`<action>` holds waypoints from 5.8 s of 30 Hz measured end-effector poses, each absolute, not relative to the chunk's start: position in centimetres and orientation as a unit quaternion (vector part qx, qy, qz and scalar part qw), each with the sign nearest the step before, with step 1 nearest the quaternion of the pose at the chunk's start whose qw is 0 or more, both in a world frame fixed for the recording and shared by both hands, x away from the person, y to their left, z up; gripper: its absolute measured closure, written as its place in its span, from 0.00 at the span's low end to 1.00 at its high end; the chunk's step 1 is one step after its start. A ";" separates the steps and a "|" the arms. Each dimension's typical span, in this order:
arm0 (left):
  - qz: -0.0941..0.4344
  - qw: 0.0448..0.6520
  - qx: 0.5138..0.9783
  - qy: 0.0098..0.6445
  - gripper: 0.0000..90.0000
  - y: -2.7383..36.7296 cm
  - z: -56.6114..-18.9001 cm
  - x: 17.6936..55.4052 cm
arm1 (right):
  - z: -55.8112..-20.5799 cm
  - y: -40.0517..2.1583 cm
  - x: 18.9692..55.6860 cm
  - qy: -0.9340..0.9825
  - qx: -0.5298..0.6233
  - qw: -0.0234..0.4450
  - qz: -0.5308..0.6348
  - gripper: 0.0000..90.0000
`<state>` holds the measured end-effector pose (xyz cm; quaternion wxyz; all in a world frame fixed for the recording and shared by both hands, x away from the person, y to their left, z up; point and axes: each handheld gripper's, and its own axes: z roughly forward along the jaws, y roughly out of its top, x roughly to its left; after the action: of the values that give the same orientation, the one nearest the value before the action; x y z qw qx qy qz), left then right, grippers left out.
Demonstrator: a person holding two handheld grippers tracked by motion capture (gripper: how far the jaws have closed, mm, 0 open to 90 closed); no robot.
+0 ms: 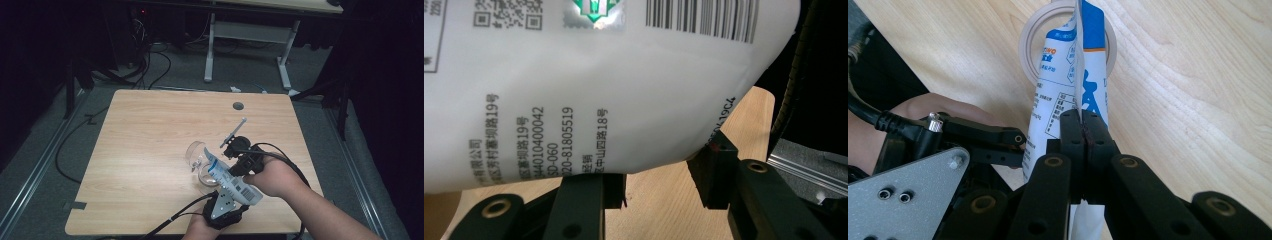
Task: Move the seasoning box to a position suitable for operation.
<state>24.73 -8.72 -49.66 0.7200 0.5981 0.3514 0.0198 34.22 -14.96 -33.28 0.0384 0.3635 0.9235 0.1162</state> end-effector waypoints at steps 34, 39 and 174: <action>0.024 0.724 0.593 0.352 0.69 -8.8 -49.2 24.8 | -32.9 -14.6 34.5 0.935 0.336 0.049 0.107 1.00; 0.019 0.725 0.593 0.350 0.69 -8.7 -49.1 24.8 | -32.8 -14.6 34.5 0.934 0.337 0.048 0.108 1.00; 0.022 0.738 0.577 0.348 0.69 -8.7 -47.8 24.9 | -31.7 -13.7 34.8 0.937 0.327 0.060 0.107 1.00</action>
<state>24.92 -8.68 -47.83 0.7383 0.5772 0.3482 0.0217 34.79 -13.72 -31.66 0.0600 0.3272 0.9370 0.1069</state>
